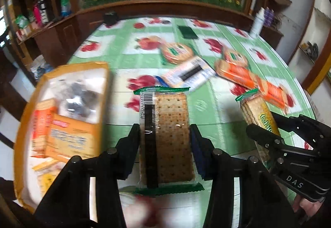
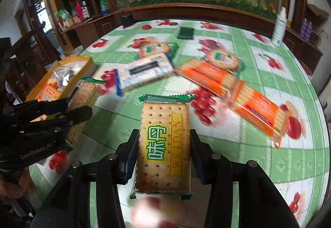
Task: Organize snacks
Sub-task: 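Carry both held cracker packs over the foam box, then lower both packs into the foam box and open both grippers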
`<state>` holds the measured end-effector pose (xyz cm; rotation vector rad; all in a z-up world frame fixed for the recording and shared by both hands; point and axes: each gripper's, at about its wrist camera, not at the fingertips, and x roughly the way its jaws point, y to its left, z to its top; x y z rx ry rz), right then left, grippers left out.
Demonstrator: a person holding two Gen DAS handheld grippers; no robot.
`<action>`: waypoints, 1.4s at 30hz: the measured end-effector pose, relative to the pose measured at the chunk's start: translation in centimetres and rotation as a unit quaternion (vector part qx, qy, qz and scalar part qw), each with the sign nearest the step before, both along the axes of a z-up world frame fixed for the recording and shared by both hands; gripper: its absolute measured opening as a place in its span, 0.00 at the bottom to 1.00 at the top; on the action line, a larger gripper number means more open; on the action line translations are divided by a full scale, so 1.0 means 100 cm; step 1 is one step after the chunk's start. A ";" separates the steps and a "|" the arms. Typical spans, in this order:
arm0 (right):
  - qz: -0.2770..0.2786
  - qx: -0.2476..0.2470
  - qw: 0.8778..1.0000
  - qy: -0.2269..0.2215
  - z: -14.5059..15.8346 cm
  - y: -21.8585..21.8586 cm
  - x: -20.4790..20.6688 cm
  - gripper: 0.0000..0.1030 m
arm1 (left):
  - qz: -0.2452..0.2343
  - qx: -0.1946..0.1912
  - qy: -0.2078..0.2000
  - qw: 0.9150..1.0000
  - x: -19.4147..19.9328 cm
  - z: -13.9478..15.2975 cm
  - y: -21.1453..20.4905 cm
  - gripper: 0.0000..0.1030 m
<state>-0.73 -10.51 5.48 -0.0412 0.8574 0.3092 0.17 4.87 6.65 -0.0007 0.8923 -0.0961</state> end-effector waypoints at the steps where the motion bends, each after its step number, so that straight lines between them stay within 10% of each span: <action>1: 0.008 0.000 1.000 -0.003 0.003 0.008 0.002 0.45 | 0.006 0.001 -0.001 1.000 0.000 0.001 0.007 0.48; 18: 0.125 0.002 0.992 -0.024 0.016 0.124 0.026 0.45 | 0.124 0.018 -0.013 0.992 -0.018 -0.004 0.102 0.48; 42: 0.208 0.047 0.977 0.028 -0.006 0.225 0.062 0.46 | 0.199 0.045 -0.015 0.979 -0.022 -0.024 0.135 0.49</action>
